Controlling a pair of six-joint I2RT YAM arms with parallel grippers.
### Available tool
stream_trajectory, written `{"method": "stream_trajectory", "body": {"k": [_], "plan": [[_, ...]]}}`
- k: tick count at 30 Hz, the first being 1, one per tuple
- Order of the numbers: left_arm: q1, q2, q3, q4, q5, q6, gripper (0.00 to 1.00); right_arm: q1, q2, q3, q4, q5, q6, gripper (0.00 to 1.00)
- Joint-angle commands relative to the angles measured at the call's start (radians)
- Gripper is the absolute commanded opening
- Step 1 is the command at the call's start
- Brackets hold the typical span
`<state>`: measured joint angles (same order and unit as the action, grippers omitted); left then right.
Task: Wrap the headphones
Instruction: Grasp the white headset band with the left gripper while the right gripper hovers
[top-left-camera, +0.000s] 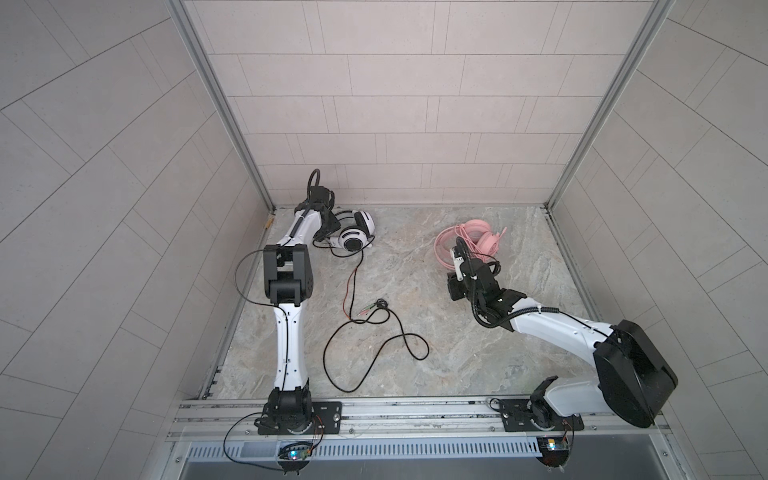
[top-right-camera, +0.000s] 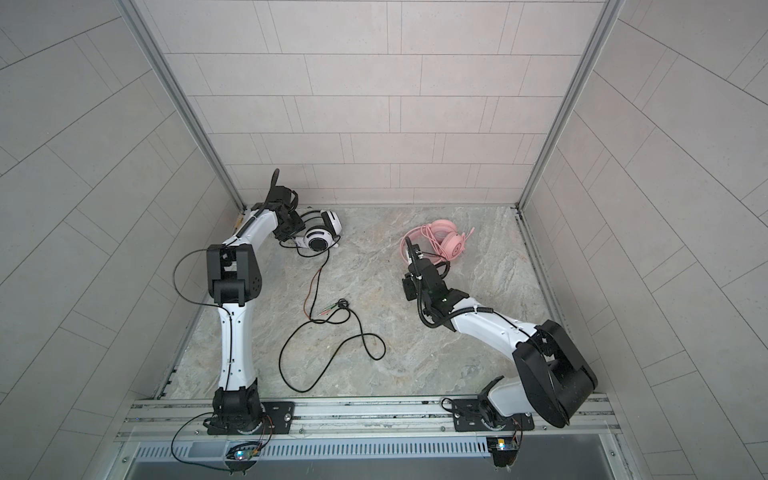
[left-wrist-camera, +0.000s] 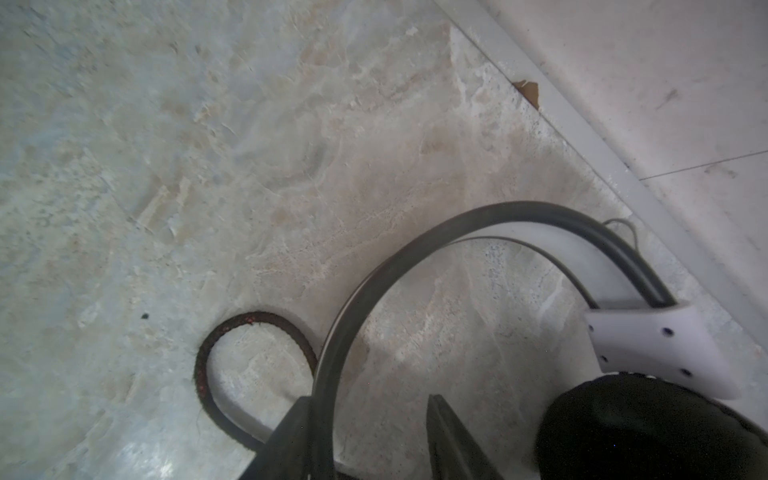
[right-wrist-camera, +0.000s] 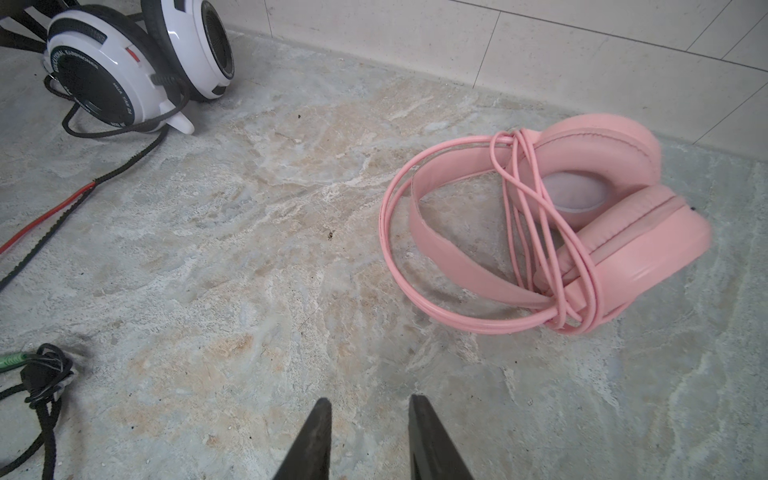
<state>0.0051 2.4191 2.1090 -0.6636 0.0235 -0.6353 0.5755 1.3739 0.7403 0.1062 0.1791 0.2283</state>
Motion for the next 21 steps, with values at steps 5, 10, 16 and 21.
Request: {"method": "stream_trajectory", "body": {"k": [5, 10, 16, 21], "plan": [[-0.007, 0.038, -0.010, -0.048, 0.001, 0.024, 0.47, 0.004, -0.031, -0.011, 0.006, 0.025, -0.013, 0.33], [-0.008, 0.012, -0.011, -0.050, 0.015, 0.039, 0.22, 0.004, -0.031, -0.009, 0.001, 0.031, -0.015, 0.33], [-0.032, -0.112, -0.087, -0.025, 0.008, 0.066, 0.00, 0.004, -0.020, -0.006, -0.006, 0.027, -0.013, 0.33], [-0.079, -0.338, -0.325, 0.117, -0.030, 0.054, 0.00, 0.004, -0.024, -0.006, 0.000, 0.017, 0.000, 0.33]]}}
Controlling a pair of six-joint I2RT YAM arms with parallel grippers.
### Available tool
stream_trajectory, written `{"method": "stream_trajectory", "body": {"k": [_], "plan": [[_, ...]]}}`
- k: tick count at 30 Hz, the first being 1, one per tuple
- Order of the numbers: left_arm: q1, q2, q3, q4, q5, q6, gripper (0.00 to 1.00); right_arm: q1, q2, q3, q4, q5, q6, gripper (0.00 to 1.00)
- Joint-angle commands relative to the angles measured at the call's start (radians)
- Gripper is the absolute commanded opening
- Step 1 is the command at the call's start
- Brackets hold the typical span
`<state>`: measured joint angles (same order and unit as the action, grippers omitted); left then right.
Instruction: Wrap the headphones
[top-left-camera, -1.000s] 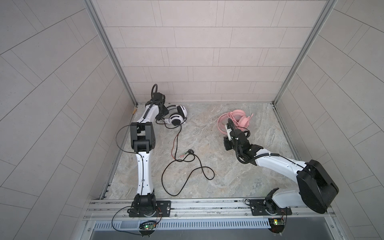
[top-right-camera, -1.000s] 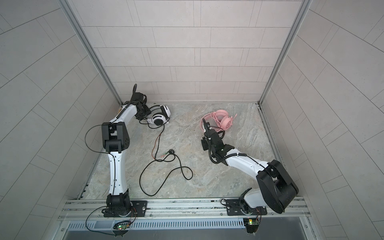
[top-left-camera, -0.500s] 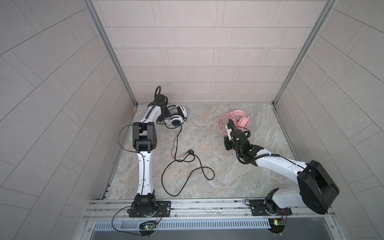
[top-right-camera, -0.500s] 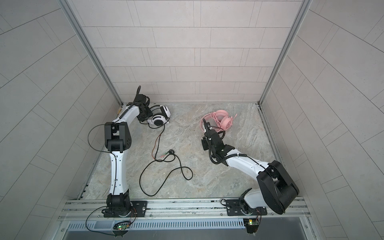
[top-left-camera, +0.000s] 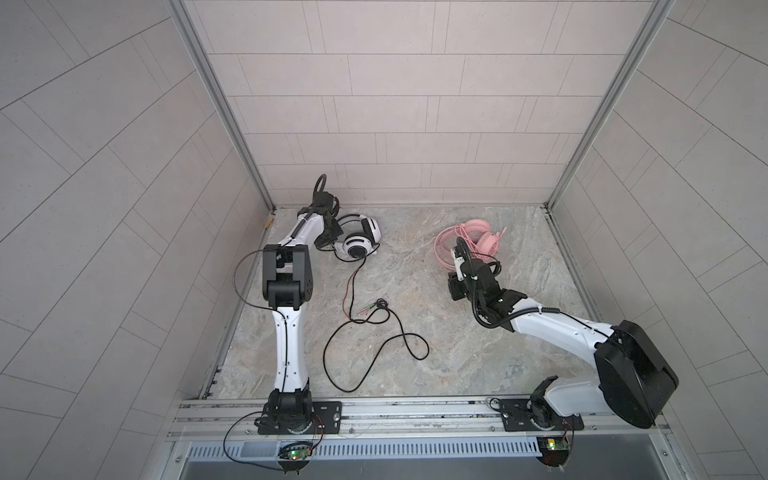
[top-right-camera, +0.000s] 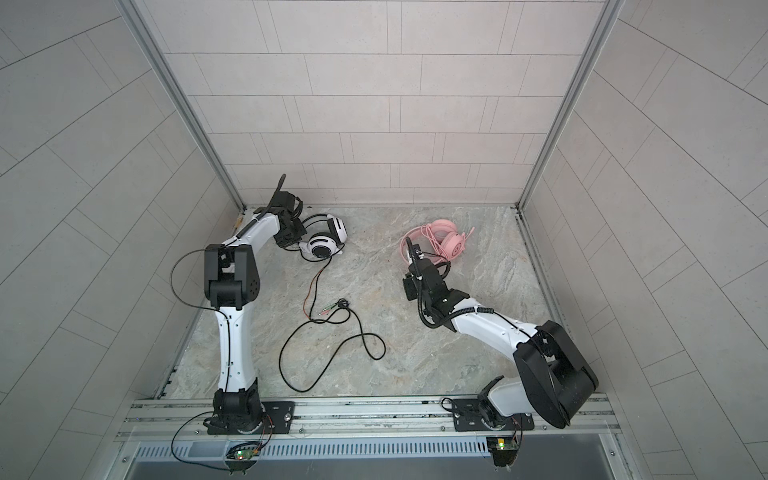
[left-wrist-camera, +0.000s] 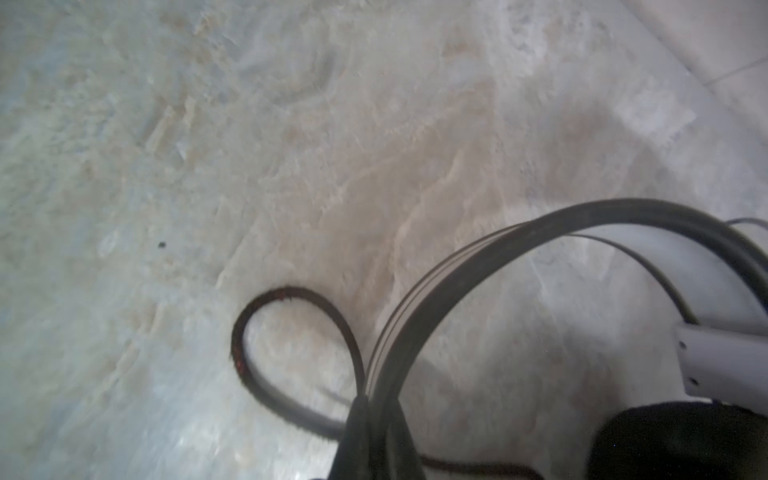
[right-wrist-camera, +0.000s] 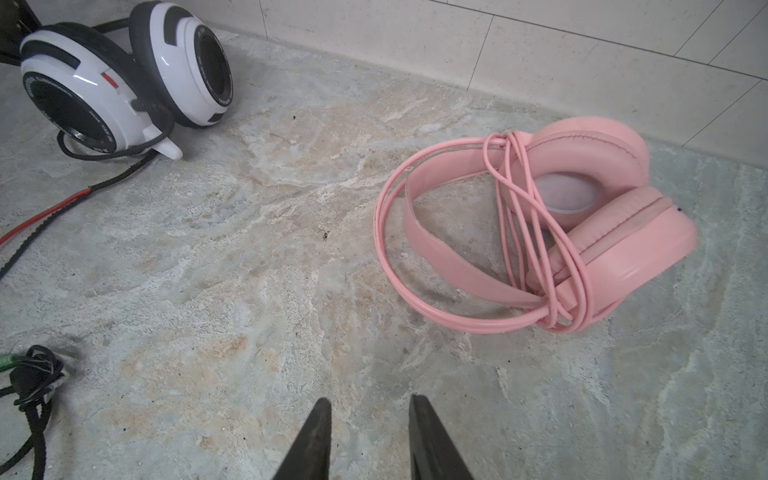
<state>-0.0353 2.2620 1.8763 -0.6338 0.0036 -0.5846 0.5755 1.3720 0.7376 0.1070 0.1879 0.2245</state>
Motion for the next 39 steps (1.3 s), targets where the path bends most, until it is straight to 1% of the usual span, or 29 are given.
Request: {"method": "stream_trajectory", "body": {"k": [1, 5, 9, 10, 13, 15, 16, 18, 21, 22, 23, 24, 25, 27, 31, 32, 34, 37, 39], "plan": [[-0.055, -0.239, -0.159, 0.133, -0.015, -0.004, 0.00, 0.003, -0.021, -0.004, -0.003, 0.009, 0.006, 0.33], [-0.148, -0.412, -0.359, 0.211, -0.020, -0.015, 0.00, 0.001, -0.031, -0.013, 0.014, 0.009, 0.024, 0.33], [-0.230, -0.532, -0.546, 0.281, -0.017, -0.059, 0.00, -0.009, -0.027, -0.024, 0.043, -0.030, 0.049, 0.36], [-0.246, -0.557, -0.588, 0.306, -0.016, -0.071, 0.00, -0.008, -0.027, -0.027, 0.050, -0.048, 0.057, 0.38], [-0.294, -0.616, -0.654, 0.308, -0.030, -0.075, 0.00, -0.010, -0.046, -0.052, 0.096, -0.087, 0.070, 0.45], [-0.335, -0.653, -0.697, 0.305, -0.059, -0.071, 0.00, -0.010, -0.066, -0.075, 0.128, -0.091, 0.092, 0.55], [-0.356, -0.669, -0.722, 0.305, -0.077, -0.067, 0.00, -0.011, -0.076, -0.086, 0.146, -0.111, 0.095, 0.57], [-0.384, -0.690, -0.766, 0.316, -0.105, -0.068, 0.00, -0.011, -0.091, -0.093, 0.172, -0.177, 0.093, 0.59], [-0.399, -0.702, -0.816, 0.333, -0.114, -0.082, 0.00, -0.009, -0.095, -0.111, 0.250, -0.276, 0.143, 0.71], [-0.406, -0.703, -0.830, 0.345, -0.114, -0.083, 0.00, -0.010, -0.080, -0.112, 0.287, -0.314, 0.168, 0.81], [-0.413, -0.704, -0.843, 0.348, -0.119, -0.081, 0.00, -0.008, -0.053, -0.113, 0.318, -0.354, 0.192, 0.86], [-0.421, -0.703, -0.852, 0.348, -0.120, -0.085, 0.00, -0.008, -0.028, -0.105, 0.331, -0.381, 0.212, 0.98], [-0.430, -0.707, -0.862, 0.350, -0.119, -0.091, 0.00, -0.003, -0.001, -0.089, 0.334, -0.401, 0.231, 0.99], [-0.458, -0.720, -0.881, 0.350, -0.137, -0.106, 0.00, 0.009, 0.040, -0.069, 0.340, -0.425, 0.249, 0.99], [-0.527, -0.761, -0.924, 0.350, -0.235, -0.134, 0.00, 0.036, 0.097, -0.013, 0.255, -0.385, 0.245, 0.99], [-0.536, -0.762, -0.929, 0.350, -0.247, -0.135, 0.00, 0.036, 0.116, 0.006, 0.225, -0.385, 0.242, 0.99], [-0.554, -0.760, -0.939, 0.359, -0.255, -0.179, 0.00, 0.040, 0.154, 0.043, 0.178, -0.389, 0.262, 0.99], [-0.590, -0.747, -0.943, 0.359, -0.290, -0.185, 0.00, 0.053, 0.201, 0.055, 0.206, -0.423, 0.291, 0.99], [-0.598, -0.737, -0.944, 0.359, -0.301, -0.195, 0.00, 0.071, 0.220, 0.068, 0.180, -0.400, 0.309, 0.99]]}}
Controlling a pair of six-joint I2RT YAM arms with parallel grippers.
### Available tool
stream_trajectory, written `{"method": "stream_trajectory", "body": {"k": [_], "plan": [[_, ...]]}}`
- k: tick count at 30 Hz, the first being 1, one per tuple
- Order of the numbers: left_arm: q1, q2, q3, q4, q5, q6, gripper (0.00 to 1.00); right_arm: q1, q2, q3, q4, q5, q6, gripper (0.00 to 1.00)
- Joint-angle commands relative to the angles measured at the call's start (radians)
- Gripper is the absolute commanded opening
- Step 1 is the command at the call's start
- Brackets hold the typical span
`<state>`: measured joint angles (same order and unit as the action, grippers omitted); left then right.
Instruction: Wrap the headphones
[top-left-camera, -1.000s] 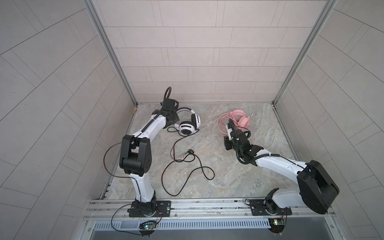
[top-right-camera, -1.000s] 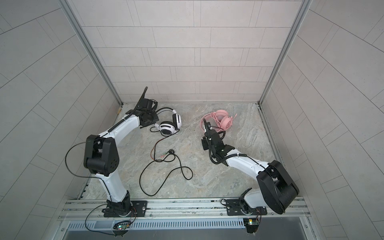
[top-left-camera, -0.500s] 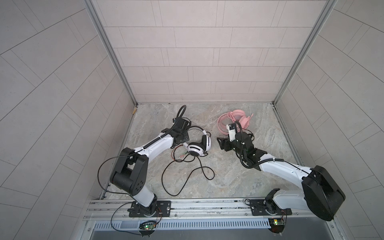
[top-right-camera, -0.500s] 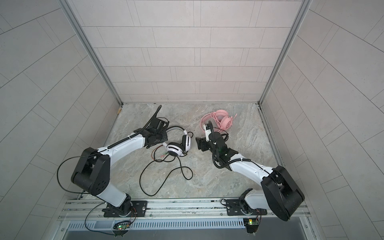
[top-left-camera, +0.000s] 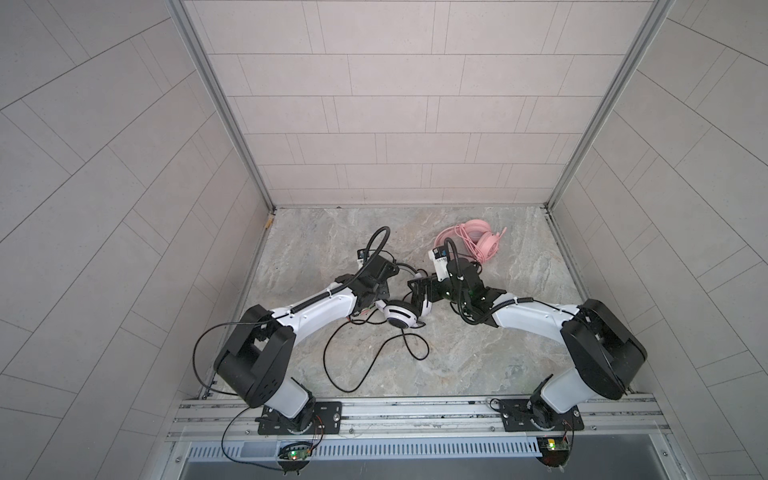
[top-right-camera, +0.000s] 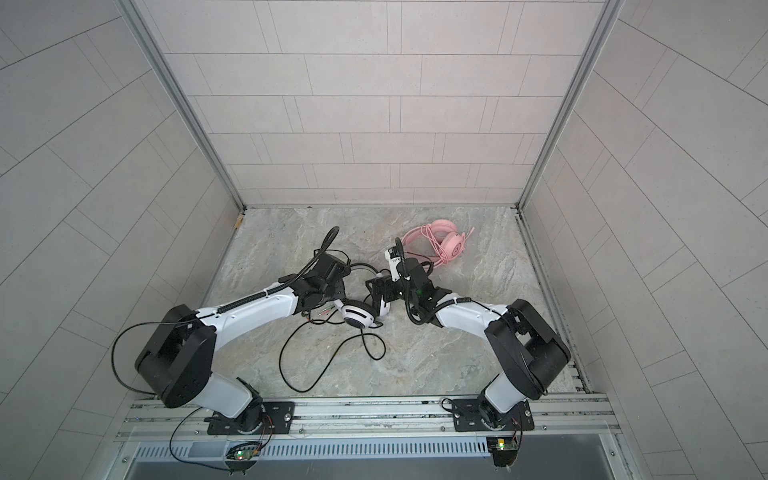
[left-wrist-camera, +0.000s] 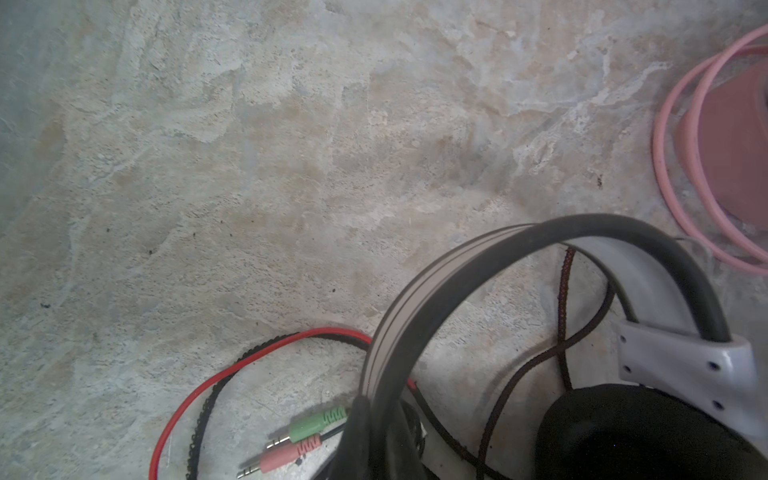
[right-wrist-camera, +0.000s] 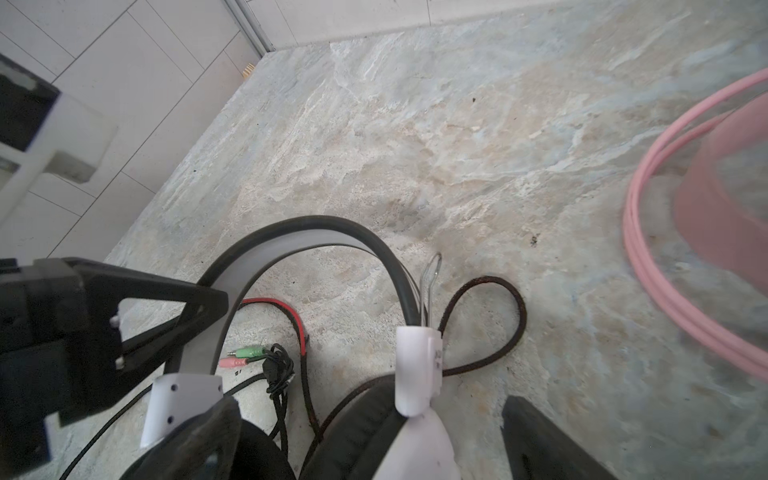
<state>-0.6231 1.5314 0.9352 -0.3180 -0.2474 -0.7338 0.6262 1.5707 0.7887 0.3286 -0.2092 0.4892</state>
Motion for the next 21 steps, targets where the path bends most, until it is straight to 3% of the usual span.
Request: {"method": "stream_trajectory", "body": {"k": [1, 6, 11, 16, 19, 21], "plan": [[-0.012, -0.004, -0.004, 0.040, -0.062, -0.050, 0.00, 0.030, 0.030, 0.032, -0.077, 0.015, 0.053, 0.99], [-0.014, -0.007, -0.016, 0.011, -0.150, -0.074, 0.00, 0.078, 0.072, 0.135, -0.306, 0.129, 0.059, 0.96], [-0.016, -0.026, -0.074, 0.034, -0.204, -0.125, 0.00, 0.088, 0.121, 0.170, -0.344, 0.123, 0.062, 0.93], [-0.024, -0.063, -0.122, 0.098, -0.195, -0.121, 0.14, 0.087, 0.183, 0.200, -0.355, 0.102, 0.043, 0.77], [-0.024, -0.096, -0.137, 0.116, -0.174, -0.102, 0.19, 0.087, 0.186, 0.218, -0.376, 0.091, 0.030, 0.52], [-0.027, -0.126, -0.154, 0.132, -0.157, -0.077, 0.27, 0.088, 0.174, 0.206, -0.358, 0.091, 0.015, 0.44]]}}
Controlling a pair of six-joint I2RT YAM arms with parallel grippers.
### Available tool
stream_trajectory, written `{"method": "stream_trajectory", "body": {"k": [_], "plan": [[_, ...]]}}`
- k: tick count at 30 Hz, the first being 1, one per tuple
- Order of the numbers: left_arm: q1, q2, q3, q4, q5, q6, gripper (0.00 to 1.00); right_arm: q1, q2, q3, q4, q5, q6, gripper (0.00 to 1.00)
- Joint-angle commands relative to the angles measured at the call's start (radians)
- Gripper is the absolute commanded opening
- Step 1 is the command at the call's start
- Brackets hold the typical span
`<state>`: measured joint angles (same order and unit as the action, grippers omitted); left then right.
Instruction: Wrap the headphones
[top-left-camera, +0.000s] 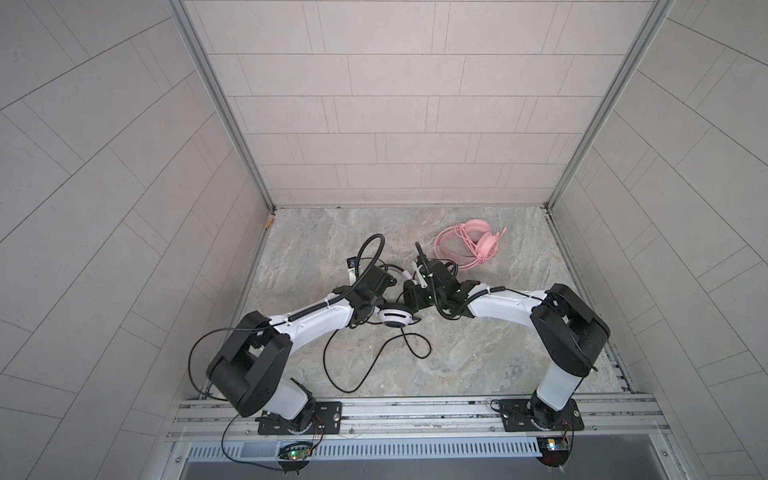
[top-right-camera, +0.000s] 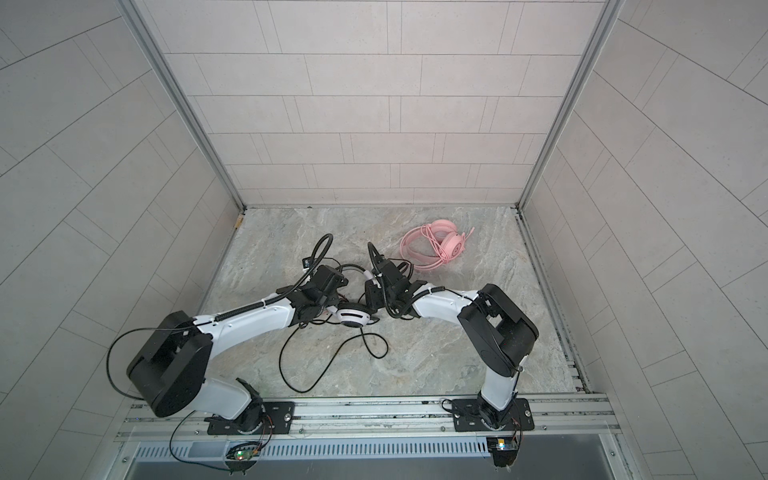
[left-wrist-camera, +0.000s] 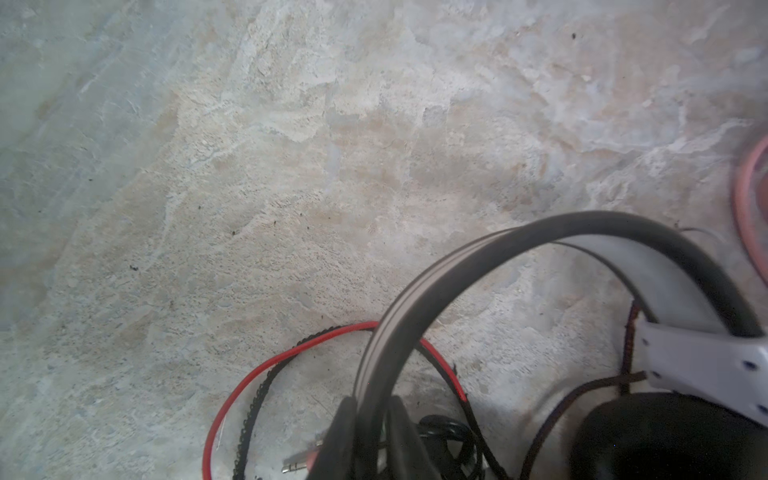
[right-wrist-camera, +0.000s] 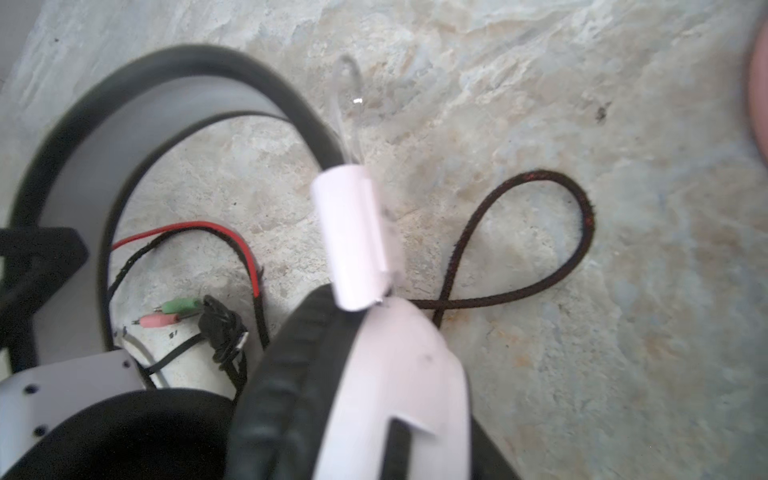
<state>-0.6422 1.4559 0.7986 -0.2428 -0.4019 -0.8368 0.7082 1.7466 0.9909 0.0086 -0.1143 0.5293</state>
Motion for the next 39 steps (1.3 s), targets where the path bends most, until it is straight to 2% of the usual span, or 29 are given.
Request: {"method": "stream_trajectory", "body": {"k": [1, 3, 8, 12, 18, 23, 32, 37, 39], "plan": [[-0.006, -0.068, -0.026, 0.065, 0.002, 0.046, 0.31, 0.005, -0.012, -0.003, -0.035, 0.010, -0.035, 0.44], [-0.007, -0.108, -0.042, 0.082, 0.008, 0.096, 0.37, 0.005, -0.043, -0.017, -0.019, 0.015, -0.072, 0.44], [-0.005, -0.188, -0.073, 0.142, 0.087, 0.313, 0.47, 0.003, -0.111, -0.045, -0.011, 0.048, -0.179, 0.43], [-0.005, -0.182, -0.046, 0.115, 0.104, 0.415, 0.63, 0.002, -0.186, -0.094, 0.018, 0.097, -0.226, 0.43], [-0.003, -0.097, 0.106, -0.047, 0.259, 0.532, 0.65, 0.003, -0.298, -0.235, 0.213, 0.137, -0.260, 0.43], [-0.003, -0.029, 0.206, -0.155, 0.277, 0.585, 0.65, 0.004, -0.338, -0.256, 0.229, 0.142, -0.280, 0.43], [-0.005, 0.098, 0.274, -0.202, 0.356, 0.591, 0.53, 0.004, -0.402, -0.301, 0.268, 0.171, -0.276, 0.41], [-0.003, 0.097, 0.281, -0.199, 0.376, 0.581, 0.26, 0.004, -0.401, -0.308, 0.283, 0.168, -0.275, 0.41], [-0.003, 0.081, 0.270, -0.173, 0.379, 0.582, 0.21, 0.004, -0.393, -0.304, 0.277, 0.169, -0.275, 0.41]]}}
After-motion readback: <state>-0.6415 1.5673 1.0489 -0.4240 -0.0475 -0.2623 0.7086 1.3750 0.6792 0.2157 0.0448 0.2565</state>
